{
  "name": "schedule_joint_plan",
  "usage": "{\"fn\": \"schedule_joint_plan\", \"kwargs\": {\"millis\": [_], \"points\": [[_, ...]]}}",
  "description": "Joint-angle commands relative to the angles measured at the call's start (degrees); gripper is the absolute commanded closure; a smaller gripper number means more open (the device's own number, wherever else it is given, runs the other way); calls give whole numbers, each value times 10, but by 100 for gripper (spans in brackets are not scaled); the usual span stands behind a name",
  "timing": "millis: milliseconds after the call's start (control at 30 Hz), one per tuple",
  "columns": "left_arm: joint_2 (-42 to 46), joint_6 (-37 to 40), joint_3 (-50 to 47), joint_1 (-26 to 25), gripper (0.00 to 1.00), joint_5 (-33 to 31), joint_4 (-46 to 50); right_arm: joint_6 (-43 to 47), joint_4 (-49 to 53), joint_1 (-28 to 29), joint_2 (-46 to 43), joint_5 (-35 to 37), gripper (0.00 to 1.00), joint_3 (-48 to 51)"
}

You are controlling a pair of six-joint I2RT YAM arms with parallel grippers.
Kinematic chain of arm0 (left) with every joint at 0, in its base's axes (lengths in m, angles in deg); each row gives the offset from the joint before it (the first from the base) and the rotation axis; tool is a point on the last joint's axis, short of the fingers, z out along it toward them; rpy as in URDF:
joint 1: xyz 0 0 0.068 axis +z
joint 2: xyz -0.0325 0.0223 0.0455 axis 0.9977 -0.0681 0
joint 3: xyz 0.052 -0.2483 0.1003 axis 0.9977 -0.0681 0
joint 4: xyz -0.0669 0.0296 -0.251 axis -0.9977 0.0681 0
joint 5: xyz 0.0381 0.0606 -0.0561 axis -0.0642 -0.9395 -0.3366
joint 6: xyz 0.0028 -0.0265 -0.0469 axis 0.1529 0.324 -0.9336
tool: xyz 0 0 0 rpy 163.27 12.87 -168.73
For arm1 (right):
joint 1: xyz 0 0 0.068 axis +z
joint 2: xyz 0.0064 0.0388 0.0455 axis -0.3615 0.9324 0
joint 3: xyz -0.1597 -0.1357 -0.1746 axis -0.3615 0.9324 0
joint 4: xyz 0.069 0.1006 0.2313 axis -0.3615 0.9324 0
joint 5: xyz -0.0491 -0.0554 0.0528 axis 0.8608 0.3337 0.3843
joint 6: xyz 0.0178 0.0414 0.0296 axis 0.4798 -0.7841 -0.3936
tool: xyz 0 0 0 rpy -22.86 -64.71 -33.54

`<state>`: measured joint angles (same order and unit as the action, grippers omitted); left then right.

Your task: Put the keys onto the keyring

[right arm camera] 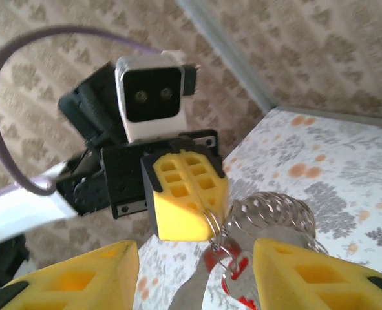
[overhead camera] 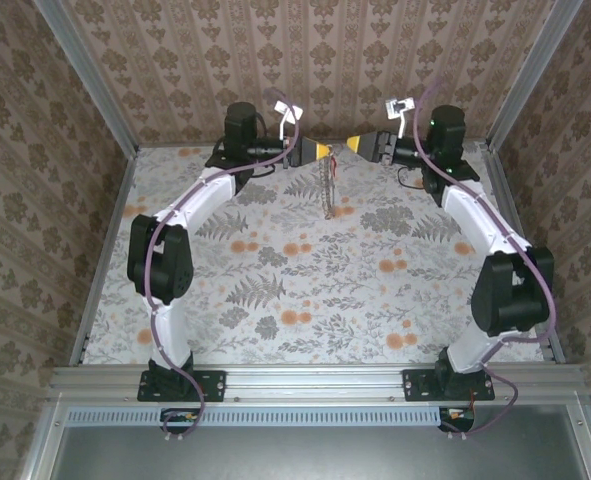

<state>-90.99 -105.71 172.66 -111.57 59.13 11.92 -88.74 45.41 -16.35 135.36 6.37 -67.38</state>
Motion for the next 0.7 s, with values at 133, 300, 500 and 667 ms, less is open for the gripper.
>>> {"fn": "schedule_joint_plan", "kwargs": {"millis": [133,300,500,667], "points": [[62,-91,-42,-3,100,-35,-155,-188,-244,6,-45,135,48,138],[72,-137,-71,-3,100,-54,-219,-221,-320,36,-40,150,48,170],[75,-201,-101,-3,100,-74,-300,-165,-294,88,-56,180,43,189],[73,-228,-109,-2,100,-76,-332,-113,-240,112,-68,203,42,188]]}}
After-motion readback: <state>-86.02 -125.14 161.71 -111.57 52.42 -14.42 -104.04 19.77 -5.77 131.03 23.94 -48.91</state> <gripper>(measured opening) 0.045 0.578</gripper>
